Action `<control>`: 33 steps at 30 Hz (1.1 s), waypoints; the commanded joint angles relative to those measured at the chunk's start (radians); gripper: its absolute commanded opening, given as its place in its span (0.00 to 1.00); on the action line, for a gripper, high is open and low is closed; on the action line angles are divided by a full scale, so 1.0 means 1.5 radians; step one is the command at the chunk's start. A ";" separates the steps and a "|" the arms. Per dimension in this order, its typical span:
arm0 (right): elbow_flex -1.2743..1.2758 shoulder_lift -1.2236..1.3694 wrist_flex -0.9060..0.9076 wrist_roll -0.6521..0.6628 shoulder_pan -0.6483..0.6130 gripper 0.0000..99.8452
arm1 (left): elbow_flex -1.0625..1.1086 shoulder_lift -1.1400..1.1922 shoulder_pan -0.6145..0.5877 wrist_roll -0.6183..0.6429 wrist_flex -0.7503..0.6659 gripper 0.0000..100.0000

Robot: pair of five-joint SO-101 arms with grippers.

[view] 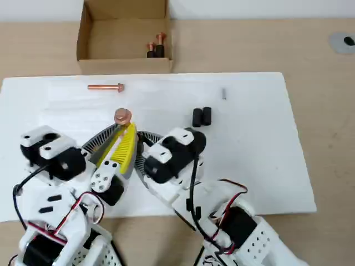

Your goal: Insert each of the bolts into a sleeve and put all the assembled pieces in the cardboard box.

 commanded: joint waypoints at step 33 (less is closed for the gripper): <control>-0.039 -0.016 -0.006 0.044 -0.007 0.01 | -0.012 0.005 -0.013 0.010 -0.043 0.02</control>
